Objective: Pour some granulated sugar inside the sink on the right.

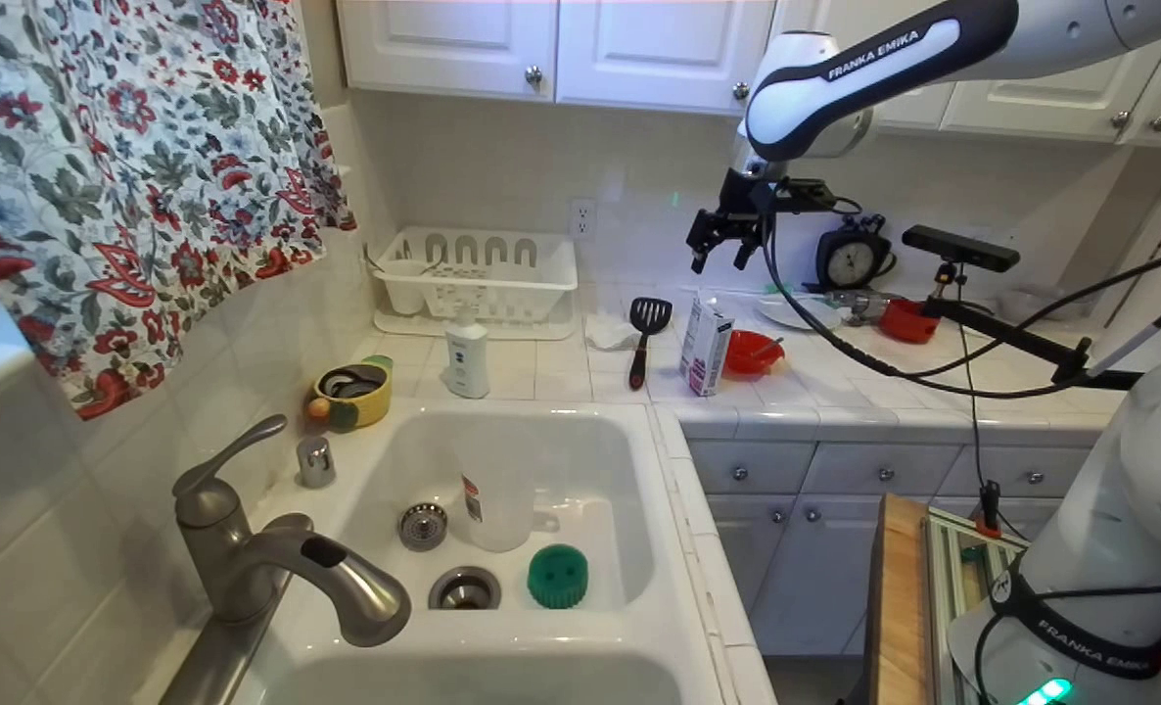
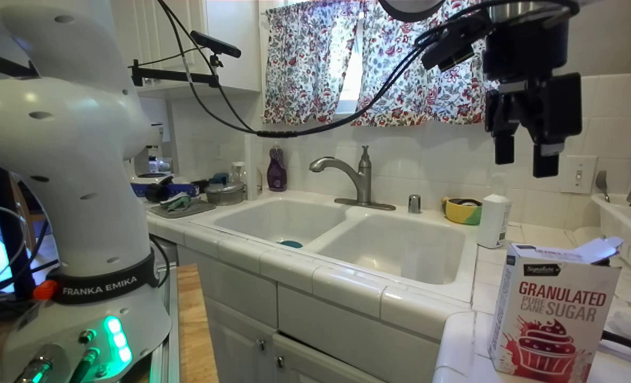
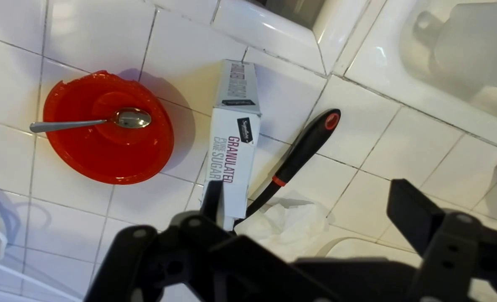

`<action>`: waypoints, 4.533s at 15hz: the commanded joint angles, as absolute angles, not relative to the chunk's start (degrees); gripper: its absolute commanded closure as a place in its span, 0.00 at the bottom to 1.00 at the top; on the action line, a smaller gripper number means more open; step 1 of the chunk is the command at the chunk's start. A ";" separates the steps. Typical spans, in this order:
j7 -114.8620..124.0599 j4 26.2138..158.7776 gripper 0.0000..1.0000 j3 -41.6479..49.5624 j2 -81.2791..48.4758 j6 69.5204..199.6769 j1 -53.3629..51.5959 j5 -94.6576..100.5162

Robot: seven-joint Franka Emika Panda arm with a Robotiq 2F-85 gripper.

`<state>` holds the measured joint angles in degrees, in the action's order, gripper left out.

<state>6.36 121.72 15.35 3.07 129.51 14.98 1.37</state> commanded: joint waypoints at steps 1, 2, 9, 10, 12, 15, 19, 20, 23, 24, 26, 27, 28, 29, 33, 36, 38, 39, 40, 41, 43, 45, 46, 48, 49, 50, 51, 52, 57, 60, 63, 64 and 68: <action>6.27 121.78 0.00 15.37 2.50 130.30 15.12 1.32; 6.28 121.92 0.00 15.43 2.07 130.80 15.14 1.32; 5.55 121.30 0.00 16.63 -1.09 129.63 16.29 5.02; 5.19 121.04 0.00 16.86 -1.66 129.34 16.57 4.86; 4.33 120.34 0.00 17.40 -2.73 128.84 17.06 4.39; 2.09 119.66 0.00 18.10 -4.11 125.89 17.88 2.92; -5.96 120.79 0.00 18.03 -3.74 124.84 18.70 -2.16; -7.89 120.76 0.00 17.96 -3.60 124.28 18.81 -3.57; -10.83 121.12 0.00 17.92 -3.61 124.81 18.84 -5.22; -10.92 121.46 0.00 17.92 -3.76 125.83 18.80 -5.50; -10.42 122.05 0.00 17.93 -4.03 127.21 18.73 -5.80; -10.14 122.52 0.00 17.90 -3.97 127.95 18.71 -6.30; -9.39 123.19 0.00 17.86 -3.84 129.00 18.68 -7.18; -9.11 123.88 0.00 17.83 -3.71 130.49 18.67 -7.96; -7.25 125.97 0.00 17.90 -3.68 134.35 18.60 -8.74; -6.32 127.12 0.00 17.88 -3.71 136.48 18.59 -9.09; -6.14 127.91 0.00 17.79 -4.09 138.39 18.60 -10.17; -5.90 128.21 0.00 17.80 -4.24 138.99 18.56 -10.22; -5.64 128.59 0.00 17.78 -4.31 139.44 18.53 -10.38; -5.32 128.97 0.00 17.73 -4.35 139.76 18.48 -10.64; -5.00 129.61 0.00 17.52 -4.38 140.58 18.31 -11.01; -5.37 130.19 0.00 17.21 -4.61 141.86 18.23 -11.74; -5.45 130.28 0.00 17.04 -4.82 142.52 18.18 -12.19; -5.71 130.38 0.00 16.56 -5.07 143.93 18.06 -13.71; -5.54 130.38 0.00 16.33 -5.23 144.71 17.98 -14.41; -5.34 130.43 0.00 16.14 -5.36 145.55 17.91 -14.67; -5.09 130.46 0.00 16.02 -5.63 146.60 17.83 -14.57; -5.11 130.54 0.00 15.91 -5.90 147.83 17.76 -14.11; -2.46 130.27 0.00 16.14 -7.01 150.83 17.64 -11.63; -0.24 130.46 0.00 16.39 -7.14 150.73 17.48 -10.06; 1.50 130.33 0.23 16.48 -7.24 150.50 17.40 -9.21; 1.84 130.33 0.26 16.46 -7.27 150.65 17.40 -9.08; 7.26 129.86 0.54 17.45 -7.65 149.78 16.93 -4.28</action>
<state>2.01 130.29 16.26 -7.07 149.77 17.84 -8.80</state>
